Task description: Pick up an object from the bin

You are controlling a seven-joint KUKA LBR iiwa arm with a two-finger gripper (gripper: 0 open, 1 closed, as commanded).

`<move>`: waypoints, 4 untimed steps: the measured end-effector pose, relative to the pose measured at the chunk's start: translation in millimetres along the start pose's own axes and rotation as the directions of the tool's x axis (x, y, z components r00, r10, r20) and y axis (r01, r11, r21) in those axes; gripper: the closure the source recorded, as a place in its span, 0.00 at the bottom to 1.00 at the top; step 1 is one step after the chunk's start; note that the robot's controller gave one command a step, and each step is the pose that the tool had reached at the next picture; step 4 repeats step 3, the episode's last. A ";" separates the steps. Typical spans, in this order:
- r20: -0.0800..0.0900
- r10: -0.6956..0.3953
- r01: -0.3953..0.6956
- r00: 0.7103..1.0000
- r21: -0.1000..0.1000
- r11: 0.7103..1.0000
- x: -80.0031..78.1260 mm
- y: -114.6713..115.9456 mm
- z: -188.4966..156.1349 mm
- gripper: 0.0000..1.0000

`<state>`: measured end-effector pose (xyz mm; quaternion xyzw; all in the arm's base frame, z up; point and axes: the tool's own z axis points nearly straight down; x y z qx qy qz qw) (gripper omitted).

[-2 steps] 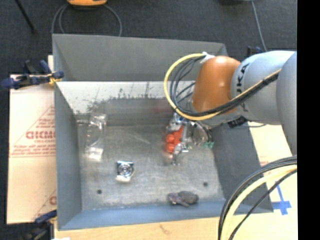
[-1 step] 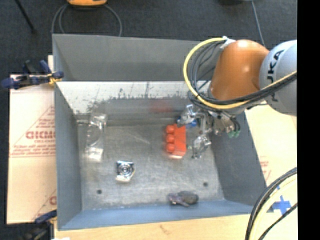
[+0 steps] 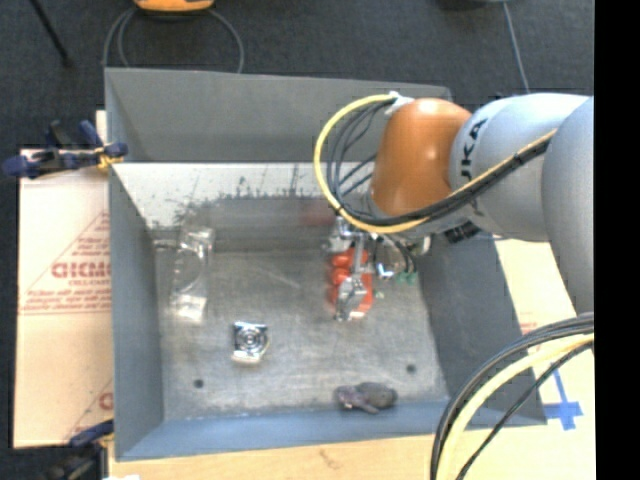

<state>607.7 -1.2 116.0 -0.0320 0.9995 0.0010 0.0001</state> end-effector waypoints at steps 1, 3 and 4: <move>-0.017 -0.095 0.095 0.995 -0.009 0.995 -34.7 -78.7 42.2 0.00; 0.009 -0.437 0.437 0.899 0.008 0.899 -24.7 -57.1 -117.9 1.00; 0.009 -0.437 0.437 0.899 0.008 0.899 -24.7 -57.1 -117.9 1.00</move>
Offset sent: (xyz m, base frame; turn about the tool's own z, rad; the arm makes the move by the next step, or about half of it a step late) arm 0.0401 -0.0765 -0.0460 -0.0957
